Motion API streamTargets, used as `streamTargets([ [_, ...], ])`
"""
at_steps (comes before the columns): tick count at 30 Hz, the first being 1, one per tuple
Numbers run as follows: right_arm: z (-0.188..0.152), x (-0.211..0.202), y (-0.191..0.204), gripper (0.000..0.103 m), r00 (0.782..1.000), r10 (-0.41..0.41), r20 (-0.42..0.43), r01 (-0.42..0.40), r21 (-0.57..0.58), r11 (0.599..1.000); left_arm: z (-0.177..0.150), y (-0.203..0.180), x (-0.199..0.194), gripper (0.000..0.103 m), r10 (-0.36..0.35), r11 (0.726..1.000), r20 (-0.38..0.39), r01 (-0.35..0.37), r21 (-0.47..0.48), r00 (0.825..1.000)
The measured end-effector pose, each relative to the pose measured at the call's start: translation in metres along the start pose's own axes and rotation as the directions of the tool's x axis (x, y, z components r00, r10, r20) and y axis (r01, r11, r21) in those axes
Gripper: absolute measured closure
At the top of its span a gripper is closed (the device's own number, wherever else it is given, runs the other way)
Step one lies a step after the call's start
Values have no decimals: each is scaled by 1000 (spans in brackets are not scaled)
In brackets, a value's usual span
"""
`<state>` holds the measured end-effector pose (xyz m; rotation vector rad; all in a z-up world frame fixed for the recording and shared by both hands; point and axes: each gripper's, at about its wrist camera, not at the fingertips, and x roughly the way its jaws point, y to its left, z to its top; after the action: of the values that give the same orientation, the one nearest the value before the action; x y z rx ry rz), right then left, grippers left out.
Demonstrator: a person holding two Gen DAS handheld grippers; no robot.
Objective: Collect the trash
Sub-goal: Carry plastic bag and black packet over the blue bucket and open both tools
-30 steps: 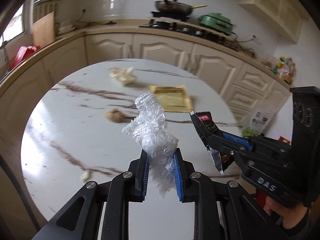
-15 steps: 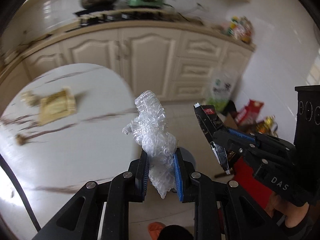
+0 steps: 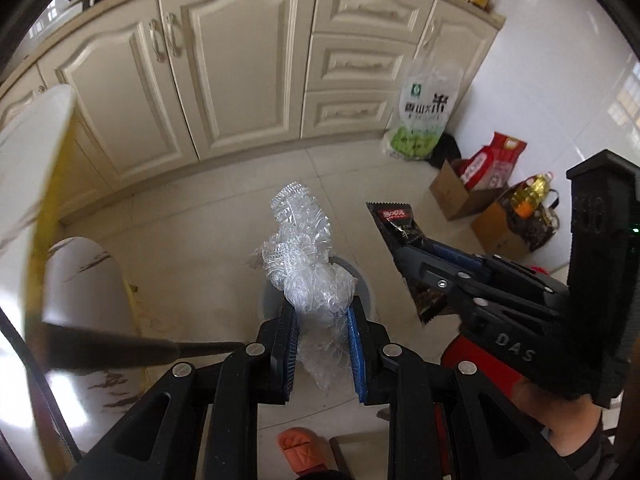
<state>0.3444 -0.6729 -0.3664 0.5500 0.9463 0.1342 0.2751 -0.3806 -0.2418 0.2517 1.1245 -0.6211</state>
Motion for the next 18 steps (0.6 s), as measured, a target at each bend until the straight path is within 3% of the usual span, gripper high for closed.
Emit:
streamTargets([
  [5, -1, 15, -30, 69, 1000, -15, -4, 15, 58, 998, 29, -13, 46, 84, 0, 1000, -39, 1, 21, 999],
  [9, -5, 11, -46, 58, 999, -46, 4, 46, 76, 996, 60, -10, 88, 84, 4, 999, -71, -2, 32, 997],
  [18, -7, -21, -44, 49, 994, -94, 53, 90, 77, 993, 79, -13, 114, 80, 16, 999, -91, -11, 50, 996],
])
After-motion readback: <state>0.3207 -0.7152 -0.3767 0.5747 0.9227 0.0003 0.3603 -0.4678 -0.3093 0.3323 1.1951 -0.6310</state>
